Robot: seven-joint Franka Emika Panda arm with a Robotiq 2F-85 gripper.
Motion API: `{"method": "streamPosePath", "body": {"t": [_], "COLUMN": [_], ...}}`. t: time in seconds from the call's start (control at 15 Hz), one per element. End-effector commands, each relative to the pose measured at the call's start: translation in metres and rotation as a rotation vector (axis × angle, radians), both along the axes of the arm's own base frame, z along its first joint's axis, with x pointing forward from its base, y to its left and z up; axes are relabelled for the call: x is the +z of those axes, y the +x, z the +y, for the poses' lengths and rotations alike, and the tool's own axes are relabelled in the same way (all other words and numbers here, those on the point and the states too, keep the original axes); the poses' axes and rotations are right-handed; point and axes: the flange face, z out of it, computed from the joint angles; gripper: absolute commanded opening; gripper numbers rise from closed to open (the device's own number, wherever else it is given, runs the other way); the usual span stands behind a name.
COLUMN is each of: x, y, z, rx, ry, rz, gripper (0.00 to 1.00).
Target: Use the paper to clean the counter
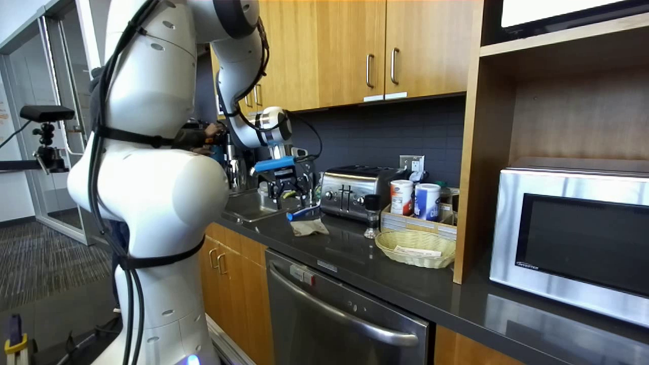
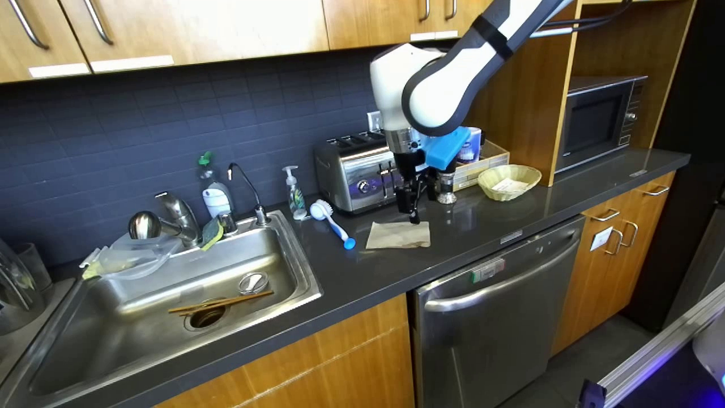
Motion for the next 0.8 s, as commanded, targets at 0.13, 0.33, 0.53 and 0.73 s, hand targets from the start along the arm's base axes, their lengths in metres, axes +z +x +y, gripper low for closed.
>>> {"method": "streamPosePath", "body": {"t": [0.13, 0.33, 0.53, 0.73], "x": [0.017, 0.023, 0.032, 0.038], "y": [-0.036, -0.047, -0.058, -0.066], "z": [-0.023, -0.036, -0.052, -0.063], "rx": [-0.092, -0.136, -0.18, -0.212], "ry": [0.064, 0.083, 0.112, 0.126], "rz": [-0.031, -0.049, -0.076, -0.095], "gripper": [1.0, 1.0, 1.0, 1.0]}}
